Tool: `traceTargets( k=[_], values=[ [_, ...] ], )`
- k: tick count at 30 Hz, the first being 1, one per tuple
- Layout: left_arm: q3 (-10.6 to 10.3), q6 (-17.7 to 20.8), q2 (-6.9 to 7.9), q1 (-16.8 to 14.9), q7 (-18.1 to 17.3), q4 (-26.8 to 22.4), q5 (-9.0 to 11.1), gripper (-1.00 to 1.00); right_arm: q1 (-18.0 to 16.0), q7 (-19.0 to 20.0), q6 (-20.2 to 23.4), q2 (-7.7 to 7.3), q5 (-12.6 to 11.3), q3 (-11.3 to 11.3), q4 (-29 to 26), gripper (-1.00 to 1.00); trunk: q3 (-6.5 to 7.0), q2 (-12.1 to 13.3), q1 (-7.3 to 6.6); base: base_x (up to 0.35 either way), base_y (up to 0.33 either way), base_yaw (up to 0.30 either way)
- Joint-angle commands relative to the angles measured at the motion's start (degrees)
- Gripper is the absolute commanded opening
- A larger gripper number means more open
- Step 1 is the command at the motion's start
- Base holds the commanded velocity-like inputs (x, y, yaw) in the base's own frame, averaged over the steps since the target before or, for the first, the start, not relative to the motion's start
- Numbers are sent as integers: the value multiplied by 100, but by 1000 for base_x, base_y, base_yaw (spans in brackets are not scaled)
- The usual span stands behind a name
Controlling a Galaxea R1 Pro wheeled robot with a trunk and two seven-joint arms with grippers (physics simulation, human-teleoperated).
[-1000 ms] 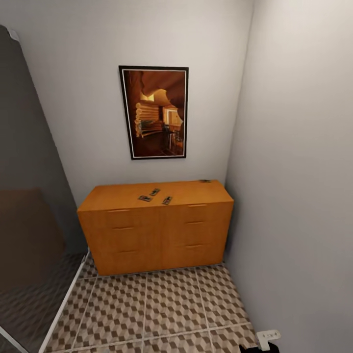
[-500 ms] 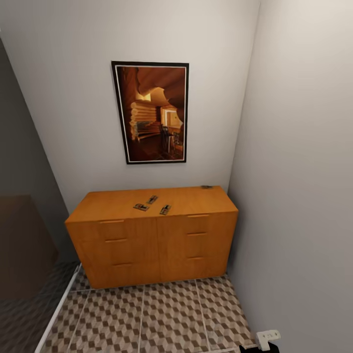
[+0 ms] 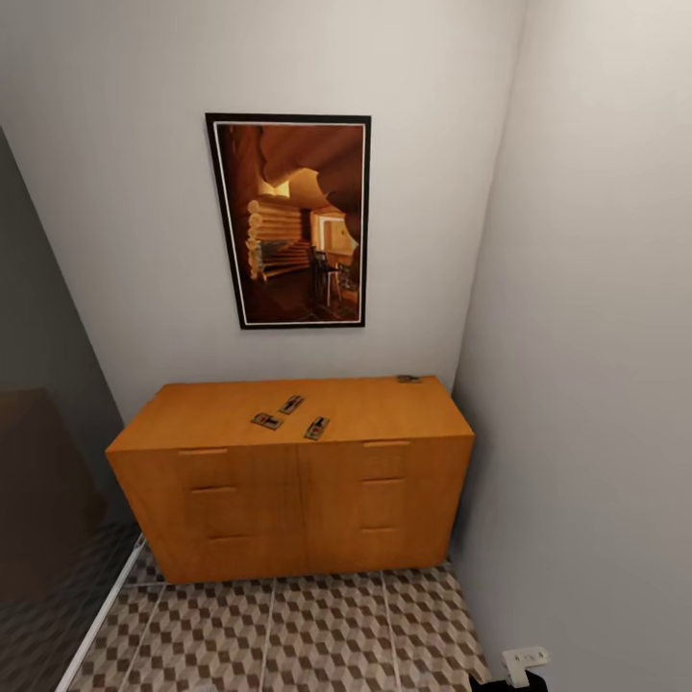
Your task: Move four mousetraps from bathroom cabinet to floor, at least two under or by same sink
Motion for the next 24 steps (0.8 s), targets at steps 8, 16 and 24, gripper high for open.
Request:
traceTargets(
  k=[8,16,24],
  values=[
    [-16,-22,-49,-4,14,-6,71,100,-5,15,-19,-1,27,-6,3,100,-13,-12,4,38,-26,25],
    [16,-28,-20,-4,26,-8,98,100,-5,15,-19,-1,23,-5,3,100,-13,-12,4,3,-2,2],
    [-1,-20,-56,-4,6,-12,87,100,-5,15,-18,-1,19,-6,3,100,-13,-12,4,0,0,0]
  ],
)
